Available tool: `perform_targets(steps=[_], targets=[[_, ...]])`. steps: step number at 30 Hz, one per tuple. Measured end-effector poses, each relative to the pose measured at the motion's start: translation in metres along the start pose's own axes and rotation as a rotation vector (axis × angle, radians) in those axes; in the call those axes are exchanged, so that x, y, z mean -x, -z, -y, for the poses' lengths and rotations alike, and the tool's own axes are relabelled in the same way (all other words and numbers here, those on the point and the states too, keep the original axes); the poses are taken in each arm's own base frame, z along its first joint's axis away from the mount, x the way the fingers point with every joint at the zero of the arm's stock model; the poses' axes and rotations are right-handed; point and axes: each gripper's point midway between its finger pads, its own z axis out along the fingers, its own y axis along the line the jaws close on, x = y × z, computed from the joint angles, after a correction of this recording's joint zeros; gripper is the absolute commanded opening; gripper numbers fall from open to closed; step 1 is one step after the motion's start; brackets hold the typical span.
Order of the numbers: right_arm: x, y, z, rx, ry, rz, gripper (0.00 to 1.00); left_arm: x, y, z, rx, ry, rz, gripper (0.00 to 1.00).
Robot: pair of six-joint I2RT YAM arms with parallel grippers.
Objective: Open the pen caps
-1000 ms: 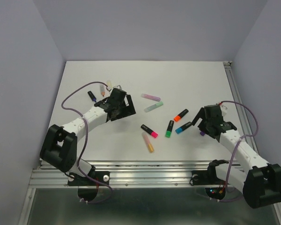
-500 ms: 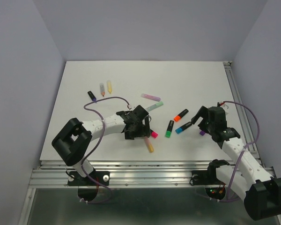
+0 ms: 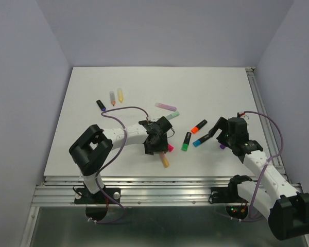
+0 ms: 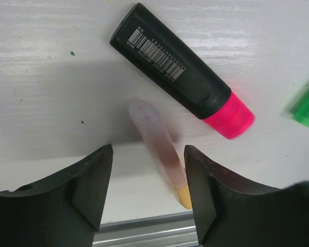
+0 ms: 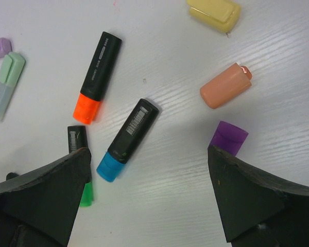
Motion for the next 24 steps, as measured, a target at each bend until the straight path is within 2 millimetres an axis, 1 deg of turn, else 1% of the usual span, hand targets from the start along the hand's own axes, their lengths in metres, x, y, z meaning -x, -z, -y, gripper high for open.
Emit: perform_targets(steps=[5,6,8,9,11,12,14,15,17,20,24], targets=[[0.001,0.0,-0.001,0.003,-0.001,0.003,1.0,-0.009,-0.001,0.002,0.012,-0.015,-0.018,0.54],[0.001,0.0,-0.001,0.002,-0.001,0.003,1.0,-0.012,-0.001,0.003,0.014,-0.021,-0.023,0.48],[0.001,0.0,-0.001,0.004,-0.001,0.002,1.0,-0.016,-0.002,0.004,0.017,-0.03,-0.034,0.42],[0.001,0.0,-0.001,0.005,0.0,0.002,1.0,-0.017,-0.002,0.005,0.019,-0.031,-0.04,0.35],[0.001,0.0,-0.003,0.014,0.001,0.002,1.0,-0.018,-0.002,0.006,0.019,-0.031,-0.046,0.29],[0.001,0.0,-0.004,0.024,0.005,0.0,1.0,-0.019,-0.002,0.006,0.019,-0.031,-0.051,0.21],[0.0,0.0,-0.007,0.04,0.009,-0.001,1.0,-0.02,-0.002,0.006,0.02,-0.027,-0.057,0.09],[-0.002,0.0,-0.007,0.05,0.012,-0.004,1.0,-0.02,-0.001,0.006,0.023,-0.025,-0.056,0.0],[-0.006,0.001,-0.01,0.075,0.023,-0.016,1.0,-0.021,-0.001,0.004,0.031,-0.022,-0.059,0.0],[-0.01,0.005,-0.02,0.144,0.037,-0.034,1.0,-0.021,-0.001,0.001,0.041,-0.021,-0.056,0.0],[-0.019,0.014,-0.042,0.287,0.062,-0.072,1.0,-0.019,0.003,-0.01,0.094,-0.02,-0.032,0.0]])
